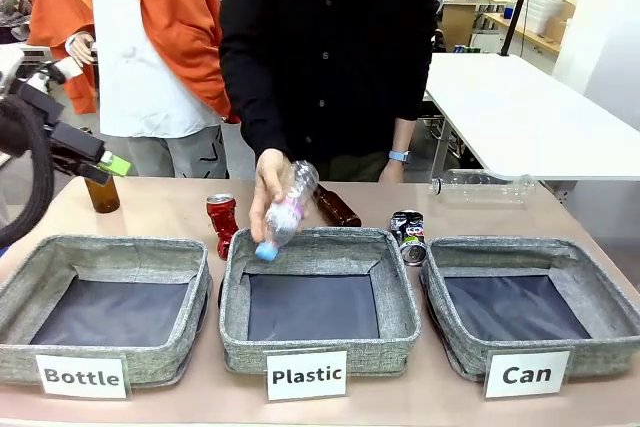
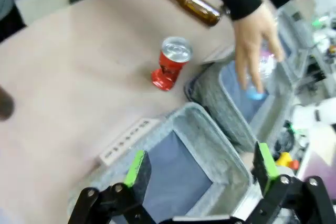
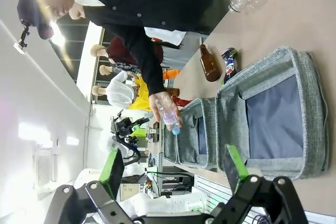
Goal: Sort the can waste into the basket.
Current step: Pick up the can waste from the table and place it in the right Fabric basket.
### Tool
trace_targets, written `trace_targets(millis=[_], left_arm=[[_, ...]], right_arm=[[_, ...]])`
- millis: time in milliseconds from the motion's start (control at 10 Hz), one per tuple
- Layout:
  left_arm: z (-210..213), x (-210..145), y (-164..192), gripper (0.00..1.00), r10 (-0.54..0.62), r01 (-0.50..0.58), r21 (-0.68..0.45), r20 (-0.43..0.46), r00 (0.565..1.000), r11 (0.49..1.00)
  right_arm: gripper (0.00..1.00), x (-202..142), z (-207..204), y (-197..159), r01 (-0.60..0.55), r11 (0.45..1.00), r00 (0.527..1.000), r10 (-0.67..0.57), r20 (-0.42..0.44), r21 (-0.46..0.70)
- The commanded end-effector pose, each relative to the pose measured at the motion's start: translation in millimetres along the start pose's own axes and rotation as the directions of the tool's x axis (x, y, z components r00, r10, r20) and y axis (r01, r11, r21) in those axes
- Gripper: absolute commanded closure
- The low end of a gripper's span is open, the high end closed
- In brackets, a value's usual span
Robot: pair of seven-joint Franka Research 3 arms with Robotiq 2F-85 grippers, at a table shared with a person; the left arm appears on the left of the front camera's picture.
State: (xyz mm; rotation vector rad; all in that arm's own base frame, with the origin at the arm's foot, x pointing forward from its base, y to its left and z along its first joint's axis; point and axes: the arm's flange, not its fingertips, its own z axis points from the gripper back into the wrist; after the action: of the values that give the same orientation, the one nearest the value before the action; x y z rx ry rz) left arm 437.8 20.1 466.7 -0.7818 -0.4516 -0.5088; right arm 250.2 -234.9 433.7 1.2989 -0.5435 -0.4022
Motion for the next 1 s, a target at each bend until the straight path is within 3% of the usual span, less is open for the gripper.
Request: trace_targets(millis=[0, 200, 500, 800, 900], left_arm=[[84, -49, 4, 0.00, 0.028, -0.018, -0.150, 0.069, 0.997, 0.988], [146, -120, 13, 0.00, 0.051, -0.023, -0.175, 0.161, 0.986, 0.984], [183, -185, 21, 0.00, 0.050, 0.000, -0.140, 0.351, 0.935, 0.990], [177, -184, 19, 0.00, 0.066, -0.026, -0.127, 0.320, 0.945, 0.992], [167, -169, 15, 0.00, 0.059, -0.030, -0.117, 0.257, 0.965, 0.993]], right_arm=[[0.00, 4, 0, 0, -0.027, 0.999, 1.000, 0.026, 0.014, 0.028], [0.00, 4, 0, 0, -0.027, 0.999, 1.000, 0.026, 0.014, 0.028], [0.00, 4, 0, 0, -0.027, 0.999, 1.000, 0.026, 0.014, 0.028], [0.00, 4, 0, 0, -0.027, 0.999, 1.000, 0.026, 0.014, 0.028], [0.00, 4, 0, 0, -0.027, 0.999, 1.000, 0.026, 0.014, 0.028]])
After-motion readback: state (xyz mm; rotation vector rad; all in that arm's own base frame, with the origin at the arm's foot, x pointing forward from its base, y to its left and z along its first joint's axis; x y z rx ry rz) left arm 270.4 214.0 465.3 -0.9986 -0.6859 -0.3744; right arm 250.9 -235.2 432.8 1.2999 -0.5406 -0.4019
